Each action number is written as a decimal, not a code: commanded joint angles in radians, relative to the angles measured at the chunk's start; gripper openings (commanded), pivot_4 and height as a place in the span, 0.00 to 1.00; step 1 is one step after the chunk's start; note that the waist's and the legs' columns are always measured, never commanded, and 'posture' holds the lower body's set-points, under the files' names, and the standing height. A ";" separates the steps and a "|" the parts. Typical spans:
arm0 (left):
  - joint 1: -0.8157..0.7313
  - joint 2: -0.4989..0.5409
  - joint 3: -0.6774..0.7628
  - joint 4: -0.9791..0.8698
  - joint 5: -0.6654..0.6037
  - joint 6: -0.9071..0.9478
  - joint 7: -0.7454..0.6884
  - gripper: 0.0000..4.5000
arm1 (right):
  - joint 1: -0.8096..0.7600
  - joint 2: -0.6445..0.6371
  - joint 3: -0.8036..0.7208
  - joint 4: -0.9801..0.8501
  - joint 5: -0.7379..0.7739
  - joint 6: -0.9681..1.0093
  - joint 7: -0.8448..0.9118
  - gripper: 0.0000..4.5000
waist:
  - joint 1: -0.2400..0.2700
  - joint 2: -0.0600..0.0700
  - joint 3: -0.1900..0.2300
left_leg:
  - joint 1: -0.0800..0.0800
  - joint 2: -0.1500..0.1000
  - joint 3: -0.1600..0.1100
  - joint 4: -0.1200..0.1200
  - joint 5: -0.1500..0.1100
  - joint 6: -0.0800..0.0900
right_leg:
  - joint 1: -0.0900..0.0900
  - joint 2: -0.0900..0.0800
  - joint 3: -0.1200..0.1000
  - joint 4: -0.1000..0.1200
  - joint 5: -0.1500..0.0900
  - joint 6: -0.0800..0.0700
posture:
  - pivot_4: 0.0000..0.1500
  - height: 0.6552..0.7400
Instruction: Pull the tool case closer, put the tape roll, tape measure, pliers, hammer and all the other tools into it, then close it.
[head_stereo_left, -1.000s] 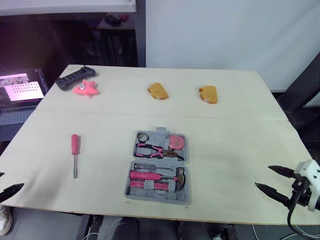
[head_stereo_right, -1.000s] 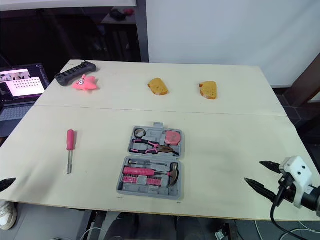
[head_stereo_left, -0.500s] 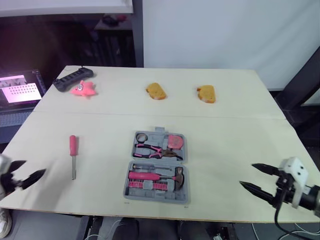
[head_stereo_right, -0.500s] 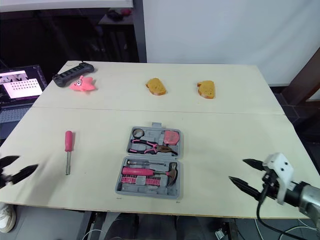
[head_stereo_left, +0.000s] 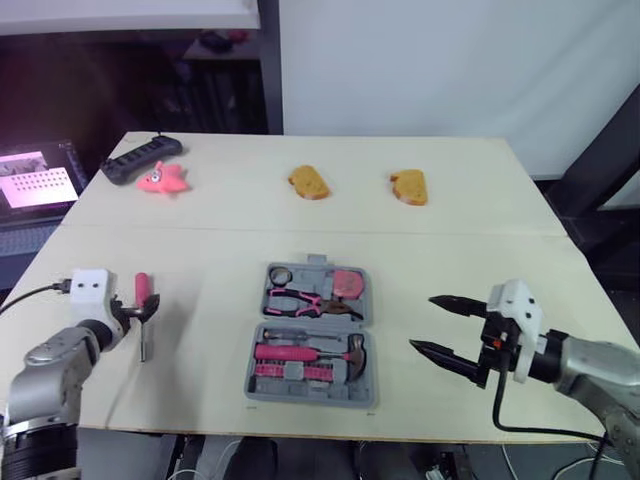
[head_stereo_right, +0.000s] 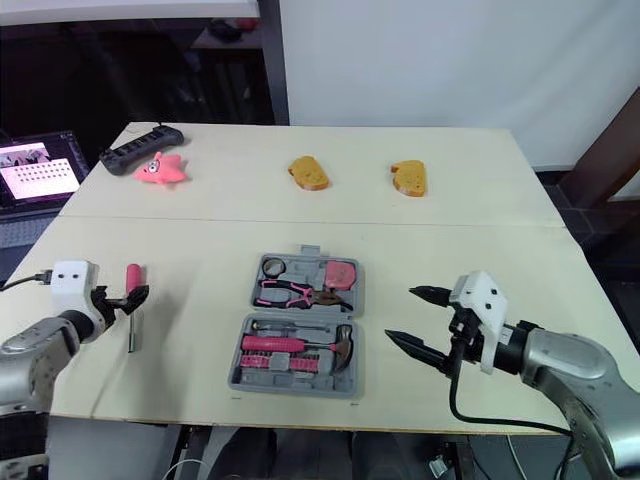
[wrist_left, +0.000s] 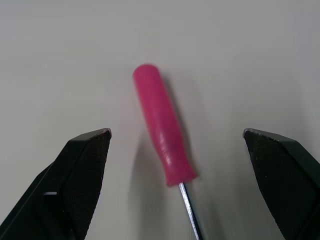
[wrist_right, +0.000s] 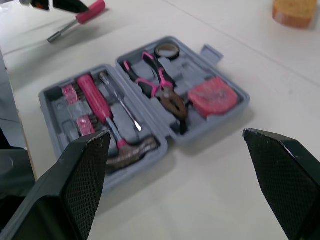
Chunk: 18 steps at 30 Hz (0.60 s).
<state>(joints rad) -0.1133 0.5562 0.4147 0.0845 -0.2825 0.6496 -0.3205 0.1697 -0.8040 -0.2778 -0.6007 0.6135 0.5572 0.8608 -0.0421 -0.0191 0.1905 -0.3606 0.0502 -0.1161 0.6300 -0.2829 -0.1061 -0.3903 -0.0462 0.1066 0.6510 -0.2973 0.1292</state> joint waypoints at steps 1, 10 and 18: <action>-0.019 -0.010 -0.001 0.024 0.018 0.007 0.042 0.99 | -0.029 -0.019 -0.011 -0.029 0.027 0.025 -0.007 1.00 | 0.001 0.000 0.000 | 0.000 0.000 0.000 0.000 0.000 0.000 | 0.000 0.000 0.000 0.000 0.000 0.000 | 1.00 1.00; -0.055 -0.061 -0.063 0.105 0.021 -0.034 0.022 0.12 | -0.058 -0.039 -0.009 -0.029 0.027 0.055 -0.004 1.00 | 0.007 0.000 -0.001 | 0.001 0.000 0.000 0.000 0.000 0.000 | 0.001 0.000 0.000 0.000 0.000 0.000 | 1.00 1.00; -0.038 -0.060 -0.074 0.102 0.031 -0.083 -0.002 0.09 | -0.052 -0.041 -0.008 -0.032 0.021 0.060 -0.008 1.00 | 0.010 0.002 -0.001 | 0.001 0.000 0.000 0.000 0.000 0.000 | 0.001 0.000 0.000 0.000 0.000 0.000 | 1.00 1.00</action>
<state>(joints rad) -0.1669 0.4985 0.3637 0.2000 -0.2567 0.5732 -0.3115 0.1159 -0.8374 -0.2782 -0.6039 0.6309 0.6257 0.8525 -0.0325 -0.0172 0.1891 -0.3596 0.0499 -0.1162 0.6301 -0.2827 -0.1063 -0.3891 -0.0463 0.1065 0.6509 -0.2973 0.1291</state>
